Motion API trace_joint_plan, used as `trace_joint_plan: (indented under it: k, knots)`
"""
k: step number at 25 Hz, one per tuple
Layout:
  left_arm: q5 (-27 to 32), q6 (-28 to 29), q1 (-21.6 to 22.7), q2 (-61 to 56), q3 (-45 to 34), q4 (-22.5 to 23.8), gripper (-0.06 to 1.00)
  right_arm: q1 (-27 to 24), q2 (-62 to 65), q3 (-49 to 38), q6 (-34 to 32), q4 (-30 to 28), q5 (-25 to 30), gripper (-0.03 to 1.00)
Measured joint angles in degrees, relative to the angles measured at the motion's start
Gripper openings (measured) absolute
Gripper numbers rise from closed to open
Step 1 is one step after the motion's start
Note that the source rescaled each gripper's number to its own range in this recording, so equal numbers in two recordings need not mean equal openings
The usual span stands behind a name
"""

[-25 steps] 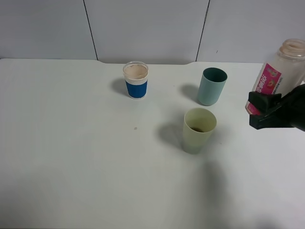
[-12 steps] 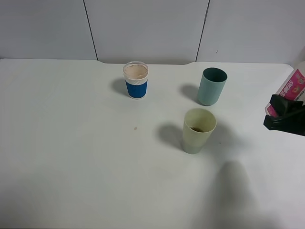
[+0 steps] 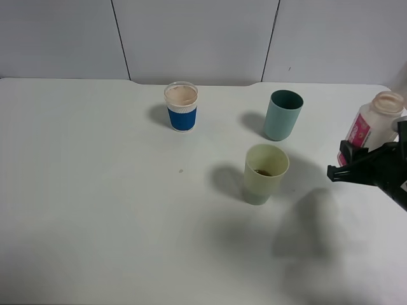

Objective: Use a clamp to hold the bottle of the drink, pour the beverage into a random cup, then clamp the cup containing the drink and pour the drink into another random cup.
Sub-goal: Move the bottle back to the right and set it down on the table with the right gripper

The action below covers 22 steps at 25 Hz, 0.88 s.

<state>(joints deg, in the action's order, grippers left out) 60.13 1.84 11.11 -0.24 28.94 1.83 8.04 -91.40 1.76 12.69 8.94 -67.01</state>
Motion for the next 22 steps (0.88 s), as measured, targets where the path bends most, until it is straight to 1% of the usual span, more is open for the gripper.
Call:
trace_joint_plan:
  k: [1,3,8,17,22]
  knots:
    - [0.0,0.0,0.0,0.0,0.0,0.0,1.0,0.0,-3.0,0.0,0.0,0.0,-1.0,0.0]
    - [0.0,0.0,0.0,0.0,0.0,0.0,1.0,0.0,-8.0,0.3,0.0,0.0,-1.2,0.0]
    - [0.0,0.0,0.0,0.0,0.0,0.0,1.0,0.0,-14.4,0.8,0.0,-0.1,-1.9,0.0]
    - [0.0,0.0,0.0,0.0,0.0,0.0,1.0,0.0,-15.2,5.2,0.1,0.0,-2.1,0.0]
    - [0.0,0.0,0.0,0.0,0.0,0.0,1.0,0.0,-15.2,7.9,1.8,0.0,-2.1,0.0]
